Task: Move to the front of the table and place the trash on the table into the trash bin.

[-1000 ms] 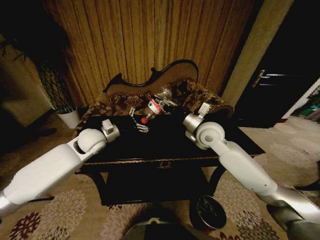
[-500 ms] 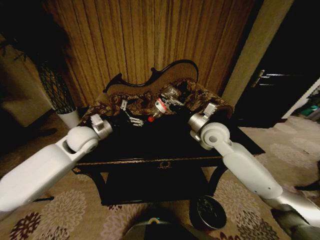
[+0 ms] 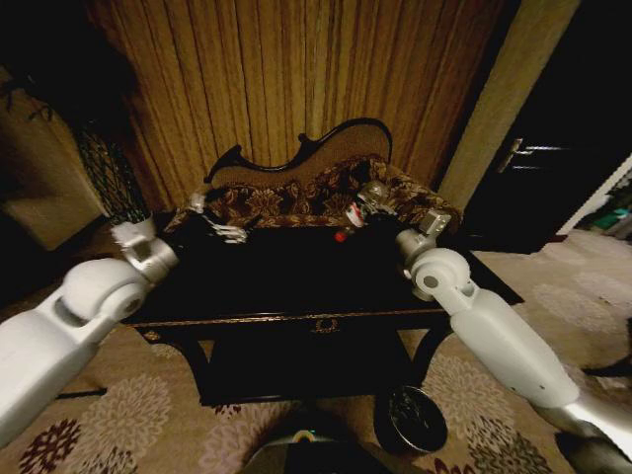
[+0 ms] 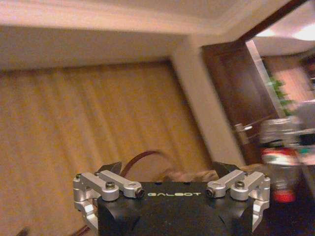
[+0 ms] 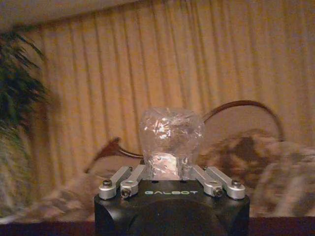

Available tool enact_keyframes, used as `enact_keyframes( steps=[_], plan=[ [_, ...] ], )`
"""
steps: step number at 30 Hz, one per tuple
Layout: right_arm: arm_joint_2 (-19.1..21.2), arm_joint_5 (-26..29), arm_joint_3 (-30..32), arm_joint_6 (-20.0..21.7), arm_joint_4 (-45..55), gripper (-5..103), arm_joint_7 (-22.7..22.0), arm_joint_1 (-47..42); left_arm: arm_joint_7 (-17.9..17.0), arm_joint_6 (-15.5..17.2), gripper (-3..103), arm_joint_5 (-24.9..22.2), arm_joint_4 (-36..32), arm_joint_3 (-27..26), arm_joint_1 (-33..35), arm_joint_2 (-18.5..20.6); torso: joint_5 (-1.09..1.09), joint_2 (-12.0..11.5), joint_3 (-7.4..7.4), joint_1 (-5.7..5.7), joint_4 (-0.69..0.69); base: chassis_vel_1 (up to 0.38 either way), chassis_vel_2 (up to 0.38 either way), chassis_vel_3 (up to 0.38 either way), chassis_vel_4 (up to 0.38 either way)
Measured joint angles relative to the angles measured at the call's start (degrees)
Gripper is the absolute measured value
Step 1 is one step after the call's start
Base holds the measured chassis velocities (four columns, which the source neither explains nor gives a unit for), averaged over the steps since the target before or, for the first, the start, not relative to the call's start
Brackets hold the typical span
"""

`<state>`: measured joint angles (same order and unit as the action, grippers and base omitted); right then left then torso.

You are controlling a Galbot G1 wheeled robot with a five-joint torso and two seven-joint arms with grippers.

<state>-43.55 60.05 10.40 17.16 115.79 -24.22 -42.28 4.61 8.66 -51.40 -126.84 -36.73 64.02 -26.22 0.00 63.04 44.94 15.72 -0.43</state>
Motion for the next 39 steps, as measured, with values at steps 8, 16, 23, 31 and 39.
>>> enact_keyframes(
  steps=[8, 16, 23, 31, 39],
  plan=[
    [2.7, -6.9, 6.0, 0.9, 2.1, 25, -0.9, -7.3, -8.7, 5.8, 100, -5.2, -1.2, -11.4, 6.9, -1.9, 0.01, 0.0, 0.0, 0.0, -0.01, 0.0, 0.0, 0.0, 0.0],
    [3.3, -10.5, 9.1, 0.3, 3.9, 25, -2.2, -11.5, -10.7, 11.3, 100, -6.4, -1.0, -18.1, 10.4, -8.1, -0.01, 0.0, 0.0, 0.0, 0.01, 0.0, 0.0, 0.0, 0.0],
    [3.4, -10.7, 10.5, 0.4, 5.8, 25, -3.3, -14.3, -10.4, 13.9, 100, -6.2, -1.3, -26.4, 16.6, -13.4, 0.0, 0.0, 0.01, 0.0, 0.01, 0.0, 0.0, 0.0, 0.0],
    [3.4, -11.5, 11.2, 0.9, 6.4, 25, -3.5, -16.2, -11.2, 17.7, 100, -4.6, -4.1, -34.1, 23.8, -20.6, 0.0, 0.0, 0.0, 0.0, 0.01, 0.0, 0.0, 0.0, 0.0],
    [3.1, -12.2, 12.8, 1.2, 8.4, 25, -3.4, -20.1, -11.6, 18.3, 100, -4.0, -5.5, -35.5, 25.3, -21.4, 0.0, 0.0, 0.0, 0.0, -0.01, 0.0, 0.0, 0.0, 0.0]
  ],
)
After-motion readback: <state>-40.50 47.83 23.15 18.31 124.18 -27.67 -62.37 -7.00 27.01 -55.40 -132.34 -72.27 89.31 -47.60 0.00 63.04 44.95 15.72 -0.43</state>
